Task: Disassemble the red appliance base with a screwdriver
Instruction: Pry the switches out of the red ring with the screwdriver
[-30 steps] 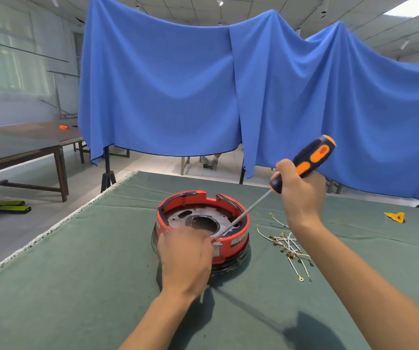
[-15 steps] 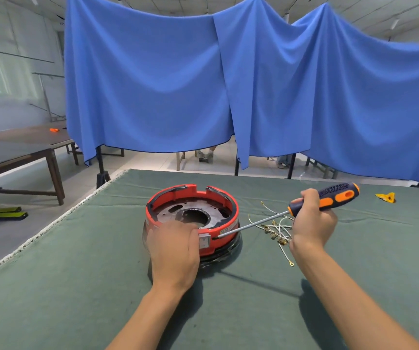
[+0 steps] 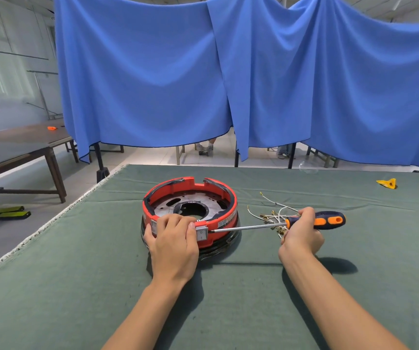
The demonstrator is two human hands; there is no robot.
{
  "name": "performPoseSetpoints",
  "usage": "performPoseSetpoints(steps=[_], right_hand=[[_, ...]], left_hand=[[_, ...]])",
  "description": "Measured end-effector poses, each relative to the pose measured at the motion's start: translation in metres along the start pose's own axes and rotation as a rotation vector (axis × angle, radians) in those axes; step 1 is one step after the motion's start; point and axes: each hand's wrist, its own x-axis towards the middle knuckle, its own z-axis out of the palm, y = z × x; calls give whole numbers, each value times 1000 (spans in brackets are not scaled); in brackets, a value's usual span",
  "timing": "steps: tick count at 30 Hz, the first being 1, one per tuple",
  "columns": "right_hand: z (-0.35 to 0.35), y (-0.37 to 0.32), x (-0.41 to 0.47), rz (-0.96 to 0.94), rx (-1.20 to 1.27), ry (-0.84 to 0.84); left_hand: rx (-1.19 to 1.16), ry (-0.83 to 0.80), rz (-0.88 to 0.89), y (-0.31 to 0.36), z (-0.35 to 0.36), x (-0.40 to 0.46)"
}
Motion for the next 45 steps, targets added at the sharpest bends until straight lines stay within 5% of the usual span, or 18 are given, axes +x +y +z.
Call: performPoseSetpoints(steps=[22, 45], right_hand=[[56, 22, 34, 68, -314, -154], [3, 10, 4, -85, -39, 59]], left_hand=[[-76, -12, -18, -2, 1, 2], [-25, 15, 4, -2, 3, 0]])
